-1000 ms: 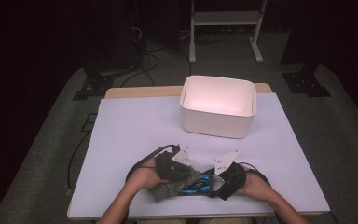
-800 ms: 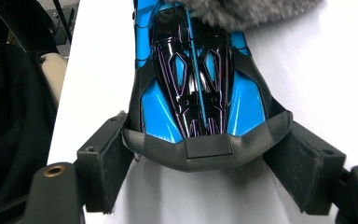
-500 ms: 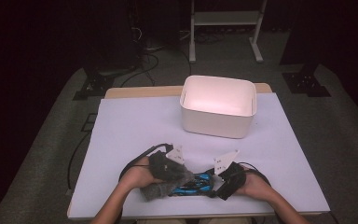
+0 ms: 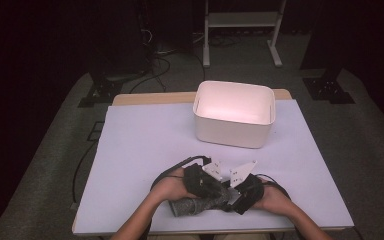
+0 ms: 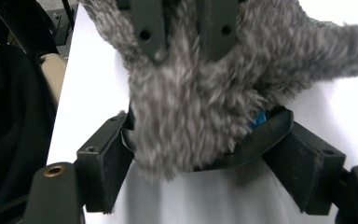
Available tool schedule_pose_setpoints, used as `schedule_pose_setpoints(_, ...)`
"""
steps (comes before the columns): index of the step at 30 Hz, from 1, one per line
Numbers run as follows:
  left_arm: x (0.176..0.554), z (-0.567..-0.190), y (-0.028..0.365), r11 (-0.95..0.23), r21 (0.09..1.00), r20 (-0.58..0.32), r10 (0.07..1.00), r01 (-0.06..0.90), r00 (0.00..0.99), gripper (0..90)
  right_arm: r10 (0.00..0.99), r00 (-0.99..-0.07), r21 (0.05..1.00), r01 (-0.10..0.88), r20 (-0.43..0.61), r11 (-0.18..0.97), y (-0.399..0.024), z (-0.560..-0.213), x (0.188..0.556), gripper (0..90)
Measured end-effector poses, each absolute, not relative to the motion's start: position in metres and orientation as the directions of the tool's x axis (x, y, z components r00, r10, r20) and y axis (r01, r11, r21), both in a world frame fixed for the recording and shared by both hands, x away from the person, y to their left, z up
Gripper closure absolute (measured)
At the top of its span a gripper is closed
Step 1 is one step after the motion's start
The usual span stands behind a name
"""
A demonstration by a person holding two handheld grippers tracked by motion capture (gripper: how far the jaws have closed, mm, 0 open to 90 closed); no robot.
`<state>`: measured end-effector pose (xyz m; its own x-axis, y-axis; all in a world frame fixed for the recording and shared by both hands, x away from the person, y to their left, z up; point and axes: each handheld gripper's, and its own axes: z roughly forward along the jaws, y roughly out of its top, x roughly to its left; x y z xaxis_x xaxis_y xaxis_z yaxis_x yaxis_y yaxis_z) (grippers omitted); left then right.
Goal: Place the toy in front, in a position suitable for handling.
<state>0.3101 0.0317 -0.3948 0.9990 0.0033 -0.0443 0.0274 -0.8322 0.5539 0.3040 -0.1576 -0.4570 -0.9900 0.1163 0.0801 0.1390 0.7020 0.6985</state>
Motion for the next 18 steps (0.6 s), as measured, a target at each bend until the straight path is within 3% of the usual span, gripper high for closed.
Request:
schedule_pose_setpoints(10,0.309,-0.394,0.063,-0.828,0.555,-0.056,0.055,0.077,0.997,77.5,0.122,-0.990,0.702,0.138,0.073,0.699,-0.157,-0.458,0.303,24.0)
schedule_pose_setpoints(18,0.307,-0.399,0.104,-0.850,0.505,-0.056,0.136,0.146,0.989,77.6,0.119,-0.990,0.706,0.137,0.074,0.695,-0.157,-0.458,0.303,24.0)
